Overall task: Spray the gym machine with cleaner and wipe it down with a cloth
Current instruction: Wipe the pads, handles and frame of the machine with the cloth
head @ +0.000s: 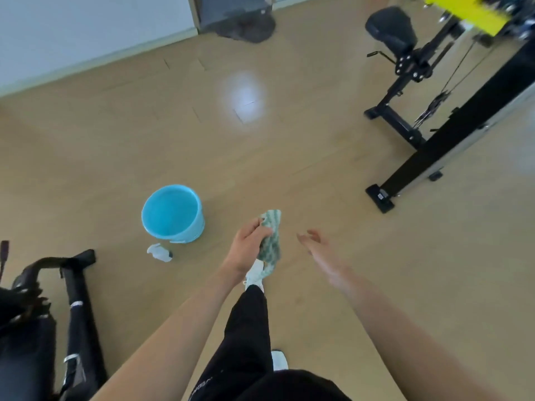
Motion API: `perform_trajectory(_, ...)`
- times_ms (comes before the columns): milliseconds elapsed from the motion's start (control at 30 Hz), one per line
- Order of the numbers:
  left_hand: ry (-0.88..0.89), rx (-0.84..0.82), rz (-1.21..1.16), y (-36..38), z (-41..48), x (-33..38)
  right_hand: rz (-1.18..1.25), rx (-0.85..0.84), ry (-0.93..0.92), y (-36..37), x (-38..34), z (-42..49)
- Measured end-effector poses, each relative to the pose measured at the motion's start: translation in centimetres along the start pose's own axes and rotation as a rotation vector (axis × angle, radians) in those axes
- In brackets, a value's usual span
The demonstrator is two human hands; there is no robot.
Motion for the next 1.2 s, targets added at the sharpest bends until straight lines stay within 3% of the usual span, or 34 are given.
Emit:
perform_trajectory(133, -0.016, -0.126, 0.031, 2.5, 9.6, 6.5, 0.148, -0.139, -0.151, -2.3, -9.3, 6.9)
perform_trajectory(267, -0.005, -0.224, 0.066, 5.1, 20.0, 13.4, 0.214, -0.225, -0.121, -4.4, -16.5, 13.4)
perform_trajectory(400, 0.058, -0.338, 0.199, 8.6, 28.7, 21.5, 0.291, -0.065, -0.102, -8.2, -22.0, 19.7)
perform_trajectory(600, 0.171, -0.349, 0.384, 13.0, 42.8, 30.7, 0.447, 0.171, -0.087, -15.7, -28.7, 30.0)
perform_trajectory(833, 0.245, -0.418, 0.565, 19.1, 59.0, 40.9, 0.478, 0.306, -0.129, -25.7, -38.5, 45.5)
perform_trajectory(1100, 0.298, -0.285, 0.435, 23.2, 76.3, 55.9, 0.349, 0.415, -0.22, -35.4, -54.7, 59.3)
perform_trajectory(1200, 0.286, -0.314, 0.295, 25.4, 83.4, 62.4, 0.289, 0.488, -0.3, -38.5, -61.3, 64.7)
Point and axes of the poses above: each hand's wrist, its own z-axis towards the middle knuckle, its own y-axis out of the palm, x = y × z, the point moved 7 cm from there along z, towards the middle knuckle, and after that the axes turned 3 degrees about -y, right-handed, at the moved point
